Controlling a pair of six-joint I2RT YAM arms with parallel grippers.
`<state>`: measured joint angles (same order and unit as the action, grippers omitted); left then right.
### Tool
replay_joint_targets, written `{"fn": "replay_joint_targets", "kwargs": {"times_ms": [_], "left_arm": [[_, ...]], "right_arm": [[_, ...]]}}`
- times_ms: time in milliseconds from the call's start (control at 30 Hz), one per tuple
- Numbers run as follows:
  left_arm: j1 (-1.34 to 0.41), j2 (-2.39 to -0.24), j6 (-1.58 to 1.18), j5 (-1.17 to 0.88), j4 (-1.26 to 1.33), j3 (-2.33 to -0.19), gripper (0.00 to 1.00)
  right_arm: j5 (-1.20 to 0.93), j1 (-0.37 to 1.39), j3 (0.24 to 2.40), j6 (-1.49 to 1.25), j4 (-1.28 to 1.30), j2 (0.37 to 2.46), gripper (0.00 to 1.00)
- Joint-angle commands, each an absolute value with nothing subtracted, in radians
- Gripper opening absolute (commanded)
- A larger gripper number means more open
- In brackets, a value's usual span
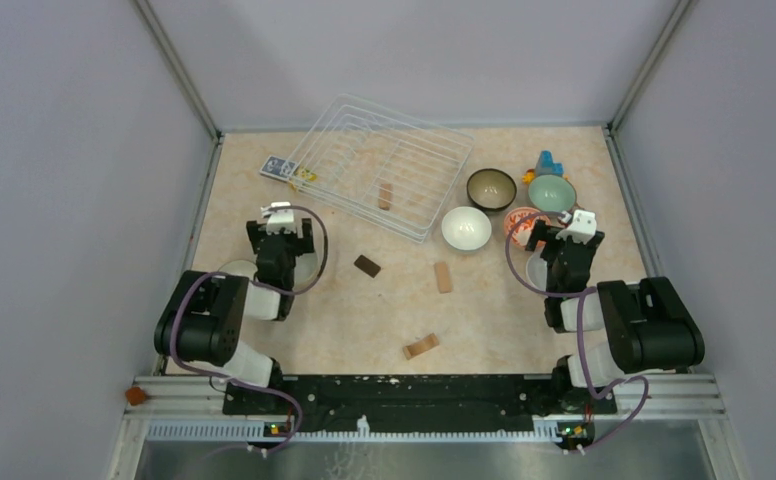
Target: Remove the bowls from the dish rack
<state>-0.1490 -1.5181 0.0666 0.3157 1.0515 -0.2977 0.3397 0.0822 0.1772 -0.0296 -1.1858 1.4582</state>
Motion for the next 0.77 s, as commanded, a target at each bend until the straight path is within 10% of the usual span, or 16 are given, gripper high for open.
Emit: {"fn": "replay_joint_targets", "kwargs": {"times_ms": [0, 733], "left_arm": [[-0.108, -1.542, 0.068, 0.137, 1.1, -0.3, 0.99], [-0.094, -1.574, 0.074, 0.106, 1.194, -0.269, 0.99]], "right_arm": [[0.346, 0.077, 0.174, -0.042, -1.246, 1.462, 0.96], [0.347, 0.077, 0.176, -0.044, -1.246, 1.461, 0.96]]}}
